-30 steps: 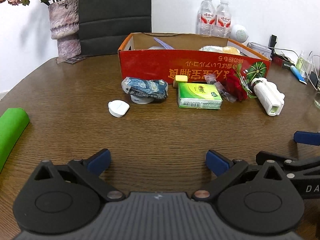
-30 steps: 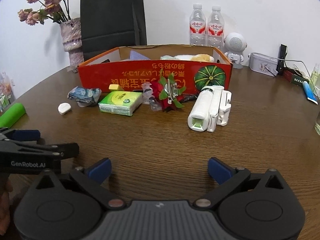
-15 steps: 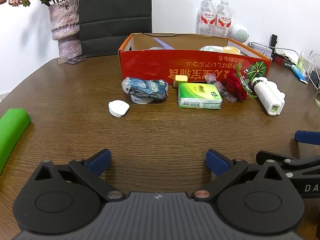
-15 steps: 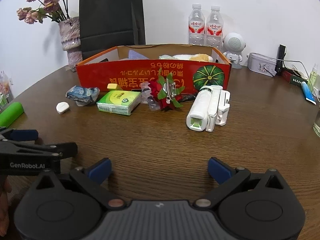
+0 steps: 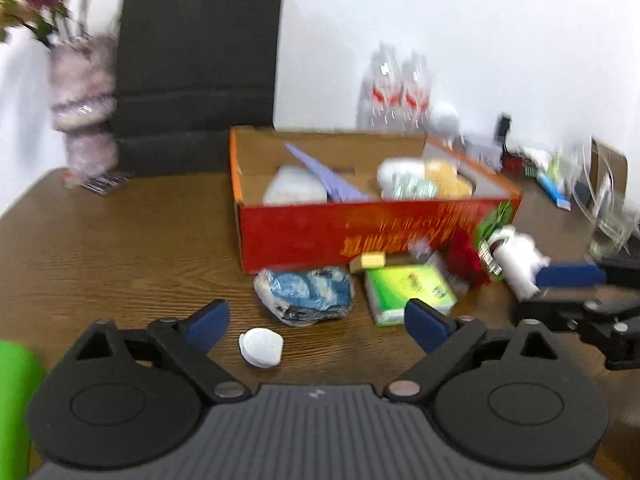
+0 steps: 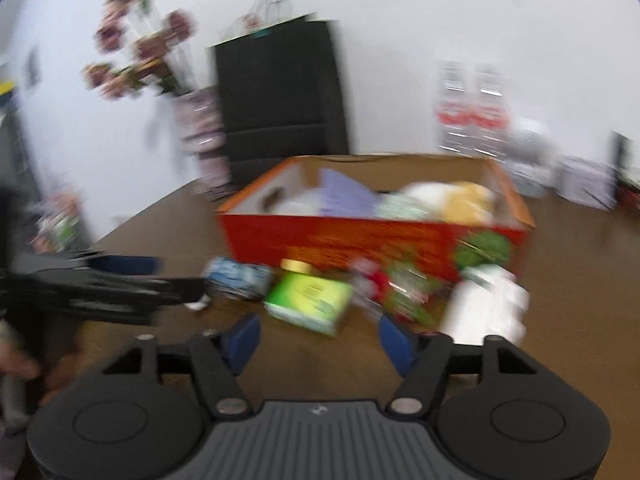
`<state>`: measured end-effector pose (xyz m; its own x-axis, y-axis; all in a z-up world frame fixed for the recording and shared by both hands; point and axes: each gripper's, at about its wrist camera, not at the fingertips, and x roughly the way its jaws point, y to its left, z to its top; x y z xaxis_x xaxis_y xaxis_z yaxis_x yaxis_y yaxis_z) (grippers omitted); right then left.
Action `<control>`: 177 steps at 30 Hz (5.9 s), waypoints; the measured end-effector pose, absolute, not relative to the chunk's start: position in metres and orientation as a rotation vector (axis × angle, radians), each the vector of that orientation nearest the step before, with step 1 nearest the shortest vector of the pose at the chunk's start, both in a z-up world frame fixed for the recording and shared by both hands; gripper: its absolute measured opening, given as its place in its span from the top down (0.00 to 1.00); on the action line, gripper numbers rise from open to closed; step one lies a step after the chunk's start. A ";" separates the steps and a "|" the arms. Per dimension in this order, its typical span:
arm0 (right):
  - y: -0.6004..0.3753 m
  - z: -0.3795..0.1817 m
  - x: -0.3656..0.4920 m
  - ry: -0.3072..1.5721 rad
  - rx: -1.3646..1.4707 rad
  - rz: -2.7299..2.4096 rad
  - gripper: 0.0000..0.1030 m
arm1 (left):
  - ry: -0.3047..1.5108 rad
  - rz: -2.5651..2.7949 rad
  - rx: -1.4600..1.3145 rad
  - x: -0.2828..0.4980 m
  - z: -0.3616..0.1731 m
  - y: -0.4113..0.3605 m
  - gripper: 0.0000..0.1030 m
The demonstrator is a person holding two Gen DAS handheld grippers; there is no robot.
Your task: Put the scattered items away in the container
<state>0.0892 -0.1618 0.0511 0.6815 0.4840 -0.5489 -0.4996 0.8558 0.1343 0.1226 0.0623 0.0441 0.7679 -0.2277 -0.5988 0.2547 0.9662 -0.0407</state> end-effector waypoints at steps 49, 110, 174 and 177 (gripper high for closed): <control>-0.177 0.031 0.086 0.644 -0.101 0.550 0.80 | 0.569 -0.225 0.016 0.066 0.050 0.067 0.74; -0.201 0.113 0.252 0.976 0.003 0.287 0.15 | 0.958 -0.047 -0.002 0.245 0.134 0.014 0.00; -0.264 0.073 0.023 0.611 -0.077 0.254 0.12 | 0.718 -0.405 0.208 0.053 0.043 -0.035 0.00; -0.256 0.072 0.054 0.635 -0.135 0.279 0.21 | 0.739 -0.464 0.208 0.066 0.035 -0.034 0.10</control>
<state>0.0538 -0.2556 0.0717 0.7693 0.2155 -0.6015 -0.2976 0.9539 -0.0389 0.0663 -0.0343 0.0352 0.6438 -0.3327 -0.6891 0.4764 0.8790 0.0207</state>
